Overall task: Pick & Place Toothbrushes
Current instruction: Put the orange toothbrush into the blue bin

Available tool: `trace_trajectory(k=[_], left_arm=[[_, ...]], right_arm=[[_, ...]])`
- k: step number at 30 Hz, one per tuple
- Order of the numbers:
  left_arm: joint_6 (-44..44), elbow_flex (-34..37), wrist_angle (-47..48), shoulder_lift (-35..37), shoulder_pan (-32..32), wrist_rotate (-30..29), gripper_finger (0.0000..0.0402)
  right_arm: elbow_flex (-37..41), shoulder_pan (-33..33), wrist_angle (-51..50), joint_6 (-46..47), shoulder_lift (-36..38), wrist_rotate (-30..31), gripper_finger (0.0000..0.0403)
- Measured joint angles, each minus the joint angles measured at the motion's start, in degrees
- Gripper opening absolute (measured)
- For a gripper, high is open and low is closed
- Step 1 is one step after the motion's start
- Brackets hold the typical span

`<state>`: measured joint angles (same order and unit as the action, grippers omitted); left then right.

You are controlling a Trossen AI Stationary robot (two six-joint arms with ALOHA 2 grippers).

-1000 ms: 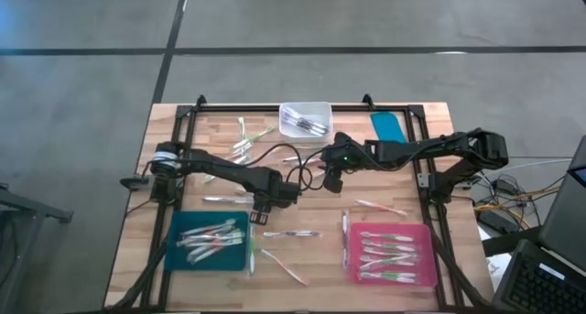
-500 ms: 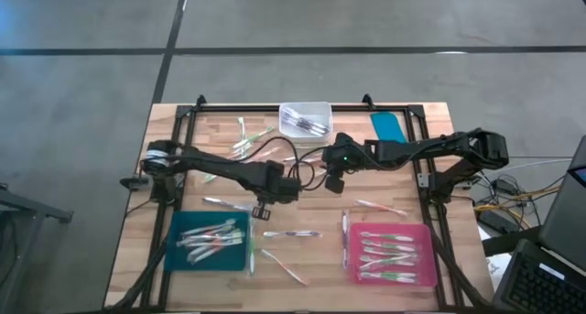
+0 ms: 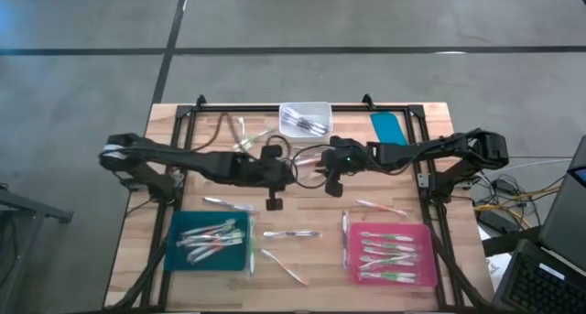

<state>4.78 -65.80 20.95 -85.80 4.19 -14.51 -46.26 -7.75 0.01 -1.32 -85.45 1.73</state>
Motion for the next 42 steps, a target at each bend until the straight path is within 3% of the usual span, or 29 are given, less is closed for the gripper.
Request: trace_trajectory(k=[7, 11, 29, 42], left_arm=[[-0.04, 13.35, -31.36, 8.03, -0.02, 0.3, 0.0027], [0.43, 17.96, -40.89, 8.75, -0.02, 1.67, 0.0027], [3.58, 18.1, -47.65, 8.59, -0.22, 1.97, 0.0027], [4.48, 17.77, -51.44, 8.57, -0.26, 3.09, 0.0027]], right_arm=[[0.04, 0.23, 8.15, 0.02, 0.0, -7.19, 0.0094], [0.09, 1.14, 10.41, 0.65, 0.0, -8.33, 0.0113], [0.09, 4.39, 24.12, -0.78, -0.1, -7.77, 0.0183], [0.09, 4.53, 26.52, -0.24, -0.13, -7.58, 0.0115]])
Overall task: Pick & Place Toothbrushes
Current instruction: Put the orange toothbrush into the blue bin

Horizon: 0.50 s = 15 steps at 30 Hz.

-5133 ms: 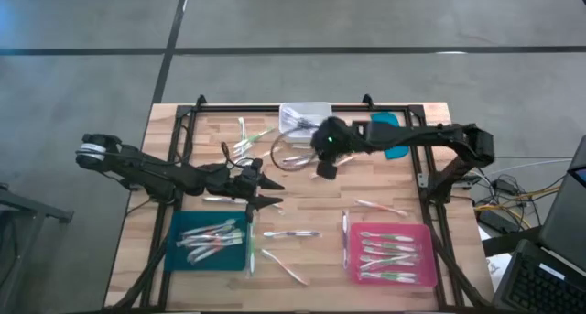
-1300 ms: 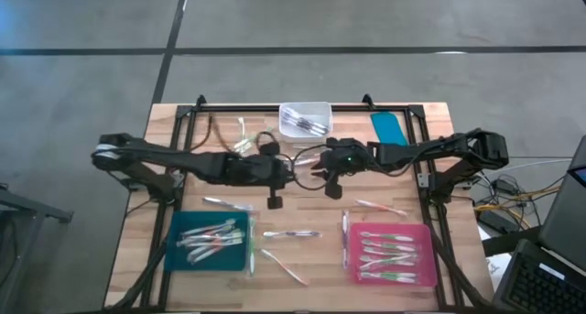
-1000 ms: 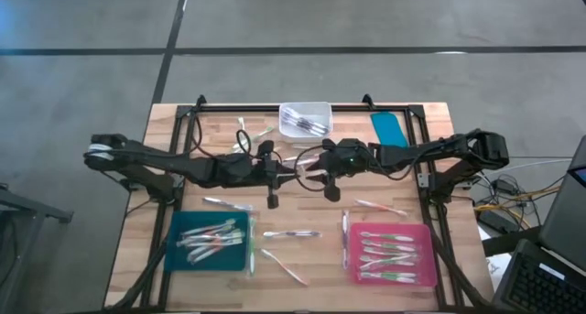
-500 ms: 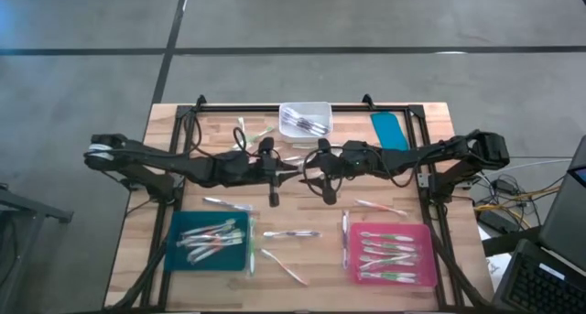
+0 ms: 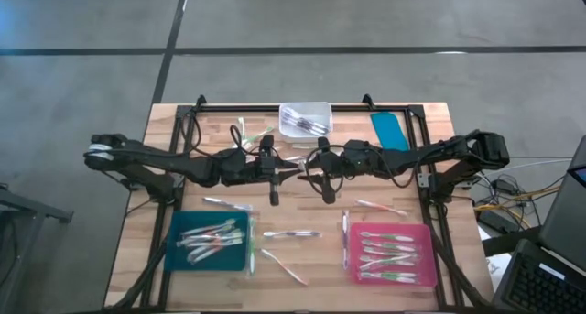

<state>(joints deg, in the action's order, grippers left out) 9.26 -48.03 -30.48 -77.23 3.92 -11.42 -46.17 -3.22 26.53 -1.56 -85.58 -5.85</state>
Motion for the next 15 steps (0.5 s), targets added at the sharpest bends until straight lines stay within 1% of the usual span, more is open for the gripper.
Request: trace_trajectory(k=[3, 7, 8, 12, 15], left_arm=[[0.0, 0.0, -0.21, 0.0, -0.02, -0.02, 0.0028], [-0.09, 0.0, -0.93, 0.0, -0.02, 0.0, 0.0028], [-0.22, 0.0, -0.98, -0.02, 0.0, -0.02, 0.0029], [-0.28, 0.0, -0.37, -0.02, -0.02, -0.06, 0.0048], [-0.2, -0.51, 2.33, 0.71, 0.0, -0.02, 0.0075]], right_arm=[[0.0, -0.02, 0.01, 0.46, 0.0, -0.01, 0.0084], [0.0, 0.0, 0.08, 0.43, 0.0, -0.04, 0.0027], [0.0, 0.0, 0.03, 0.39, 0.0, -0.04, 0.002], [-0.16, -0.02, -1.77, 1.38, 0.02, -0.08, 0.0014], [-1.21, -0.13, -10.32, 1.6, 0.83, -0.08, 0.0013]])
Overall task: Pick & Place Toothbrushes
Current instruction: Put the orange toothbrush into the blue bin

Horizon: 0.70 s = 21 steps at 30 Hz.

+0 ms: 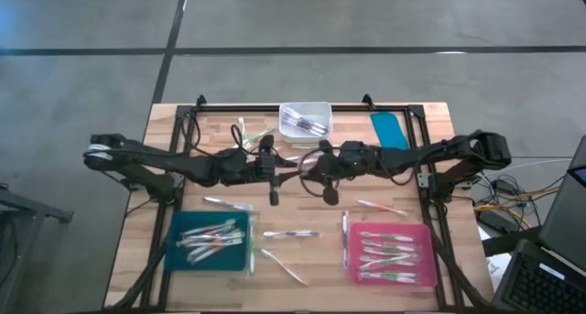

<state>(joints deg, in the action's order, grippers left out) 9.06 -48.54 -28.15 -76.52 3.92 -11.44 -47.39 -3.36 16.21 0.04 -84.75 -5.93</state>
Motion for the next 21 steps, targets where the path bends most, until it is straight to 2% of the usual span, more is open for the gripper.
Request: trace_trajectory(k=[6, 9, 13, 17, 21], left_arm=[[-0.38, -5.98, 20.09, 3.57, 0.0, -0.26, 0.0151], [-0.61, -9.85, 29.4, 3.53, -0.09, -0.45, 0.019], [-1.25, -15.09, 40.13, 1.6, -0.11, -0.57, 0.0229], [-2.7, -21.44, 51.77, -2.48, -0.19, -0.55, 0.0249], [-3.54, -28.61, 61.8, -8.07, -0.17, -0.5, 0.0254]], right_arm=[[-5.15, 0.11, -27.56, 0.15, 2.18, 0.04, 0.0013], [-8.67, 0.11, -43.24, 0.63, 1.89, -0.31, 0.0013], [-13.1, 0.19, -59.19, 1.14, 0.19, -0.4, 0.0013], [-17.35, 1.22, -67.4, 0.3, -1.48, -0.42, 0.0013], [-20.5, 2.47, -69.14, -1.46, -2.35, -0.57, 0.0013]])
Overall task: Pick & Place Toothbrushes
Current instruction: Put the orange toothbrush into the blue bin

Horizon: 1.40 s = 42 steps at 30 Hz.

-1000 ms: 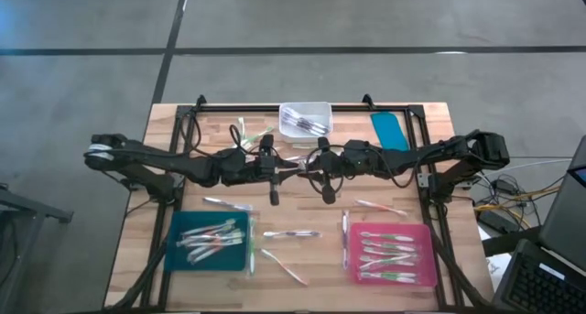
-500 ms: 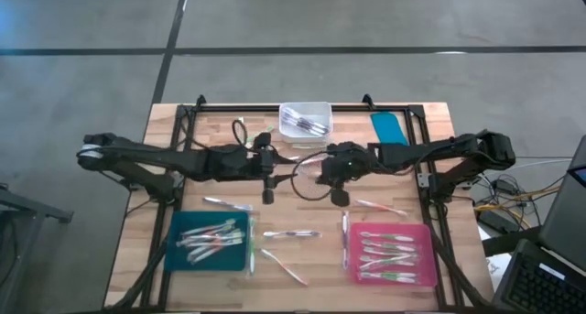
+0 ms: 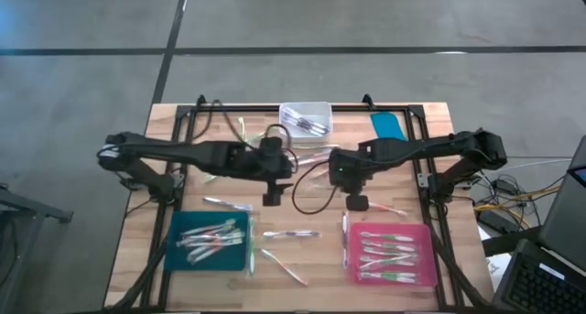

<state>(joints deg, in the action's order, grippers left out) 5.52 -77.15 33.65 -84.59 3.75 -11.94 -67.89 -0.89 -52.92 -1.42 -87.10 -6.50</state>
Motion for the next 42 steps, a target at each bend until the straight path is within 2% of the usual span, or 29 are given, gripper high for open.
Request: trace_trajectory(k=[4, 7, 12, 15, 25, 29, 34, 42], left_arm=[[-0.63, -5.52, 4.38, -4.96, 0.0, 1.2, 0.0254], [-0.57, -8.55, 6.19, -8.45, 0.0, 4.53, 0.0254], [-0.21, -13.47, 8.41, -12.43, 0.09, 8.42, 0.0255], [-0.28, -14.63, 8.52, -13.65, 0.11, 8.35, 0.0255], [-1.18, -14.4, 6.29, -15.02, 0.09, 8.32, 0.0254], [-1.41, -14.4, 5.6, -16.03, 0.04, 5.58, 0.0252], [-2.95, -14.4, 5.75, -17.71, -0.01, -0.88, 0.025], [-3.89, -14.36, 4.92, -17.71, -0.02, -1.58, 0.0247]], right_arm=[[-2.05, 1.12, -0.3, -1.22, -0.49, 0.22, 0.0013], [-2.74, 1.87, -0.03, -1.62, -0.99, 0.93, 0.0013], [-2.9, 2.25, -1.65, -2.29, -2.97, 5.6, 0.0013], [-2.72, 2.38, -1.26, -2.37, -3.94, 8.42, 0.0013], [-3.4, 2.38, -0.98, -1.78, -3.79, 9.89, 0.0013], [-3.94, 2.38, -0.48, -1.03, -3.86, 10.48, 0.0013], [-4.56, 2.38, -0.22, -0.24, -4.02, 11.76, 0.0013], [-4.41, 2.37, 0.43, -0.23, -4.05, 12.76, 0.0013]])
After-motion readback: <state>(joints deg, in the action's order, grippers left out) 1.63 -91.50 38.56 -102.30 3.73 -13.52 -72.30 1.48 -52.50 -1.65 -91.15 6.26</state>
